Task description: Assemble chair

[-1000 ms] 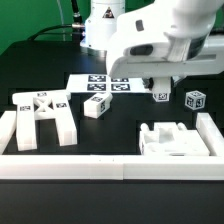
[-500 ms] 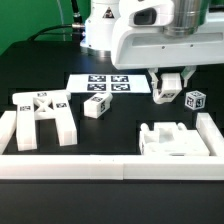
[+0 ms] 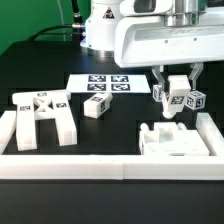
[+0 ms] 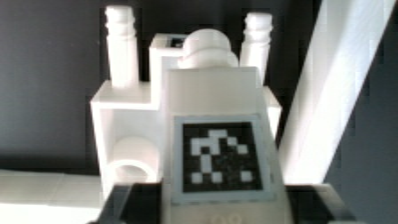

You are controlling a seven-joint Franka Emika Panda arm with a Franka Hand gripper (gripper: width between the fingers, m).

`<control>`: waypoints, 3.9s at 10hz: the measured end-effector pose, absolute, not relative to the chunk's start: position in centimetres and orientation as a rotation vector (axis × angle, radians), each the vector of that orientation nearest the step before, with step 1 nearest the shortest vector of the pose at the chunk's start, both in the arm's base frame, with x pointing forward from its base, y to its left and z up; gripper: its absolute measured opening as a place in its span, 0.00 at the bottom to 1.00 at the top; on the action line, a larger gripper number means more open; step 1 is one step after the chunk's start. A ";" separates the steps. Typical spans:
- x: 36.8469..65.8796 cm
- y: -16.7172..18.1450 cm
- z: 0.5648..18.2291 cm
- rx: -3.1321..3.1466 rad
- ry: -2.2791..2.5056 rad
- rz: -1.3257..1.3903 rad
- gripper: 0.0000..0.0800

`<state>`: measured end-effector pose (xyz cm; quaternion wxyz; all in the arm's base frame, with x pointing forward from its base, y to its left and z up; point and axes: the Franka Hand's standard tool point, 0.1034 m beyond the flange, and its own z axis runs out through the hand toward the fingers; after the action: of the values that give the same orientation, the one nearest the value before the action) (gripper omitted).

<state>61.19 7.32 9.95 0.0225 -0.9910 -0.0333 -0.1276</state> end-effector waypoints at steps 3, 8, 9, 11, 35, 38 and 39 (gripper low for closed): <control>65.0 7.4 10.5 -3.057 -0.099 -0.386 0.36; 65.9 7.5 10.4 -3.048 -0.098 -0.447 0.36; 66.4 7.5 10.7 -3.031 -0.092 -0.554 0.36; 66.5 7.8 10.8 -2.990 -0.091 -0.739 0.36; 67.0 10.2 7.9 -2.980 -0.159 -0.733 0.36; 66.5 10.1 7.9 -2.958 -0.158 -0.822 0.36; 66.3 10.3 7.9 -2.952 -0.159 -0.840 0.36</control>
Offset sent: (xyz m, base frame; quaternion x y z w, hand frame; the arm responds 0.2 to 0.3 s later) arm 0.0455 0.0121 0.0071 0.0098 0.0243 -0.0019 0.9997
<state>66.31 10.29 7.88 0.0341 -0.9600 -0.0519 -0.2732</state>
